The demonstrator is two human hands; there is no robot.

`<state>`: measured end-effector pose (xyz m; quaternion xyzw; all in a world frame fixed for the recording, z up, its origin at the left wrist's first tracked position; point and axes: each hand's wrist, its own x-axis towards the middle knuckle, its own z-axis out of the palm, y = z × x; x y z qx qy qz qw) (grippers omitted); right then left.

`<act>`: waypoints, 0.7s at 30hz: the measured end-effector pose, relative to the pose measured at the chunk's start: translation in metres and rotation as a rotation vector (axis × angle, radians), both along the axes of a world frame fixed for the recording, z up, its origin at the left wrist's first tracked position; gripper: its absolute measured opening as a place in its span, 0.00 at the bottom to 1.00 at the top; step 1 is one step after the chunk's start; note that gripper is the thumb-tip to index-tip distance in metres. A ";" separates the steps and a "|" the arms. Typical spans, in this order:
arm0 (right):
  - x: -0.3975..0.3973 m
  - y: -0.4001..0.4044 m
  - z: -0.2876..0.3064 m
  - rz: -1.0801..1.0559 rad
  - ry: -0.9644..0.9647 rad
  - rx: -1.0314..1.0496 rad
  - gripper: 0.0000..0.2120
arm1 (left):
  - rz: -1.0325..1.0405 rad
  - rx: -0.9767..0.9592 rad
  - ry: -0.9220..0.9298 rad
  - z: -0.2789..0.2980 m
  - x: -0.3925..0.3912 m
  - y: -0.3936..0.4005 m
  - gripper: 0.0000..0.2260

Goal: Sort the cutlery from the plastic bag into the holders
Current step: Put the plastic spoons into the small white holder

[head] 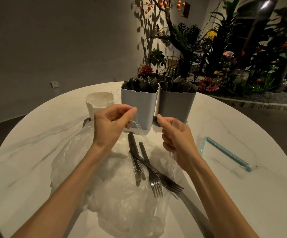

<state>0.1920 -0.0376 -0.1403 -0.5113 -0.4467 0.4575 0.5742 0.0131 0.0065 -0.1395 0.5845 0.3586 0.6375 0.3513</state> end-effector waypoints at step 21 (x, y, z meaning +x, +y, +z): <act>0.004 -0.007 0.002 0.263 0.032 -0.179 0.05 | -0.637 -0.338 1.126 -0.012 -0.008 -0.009 0.09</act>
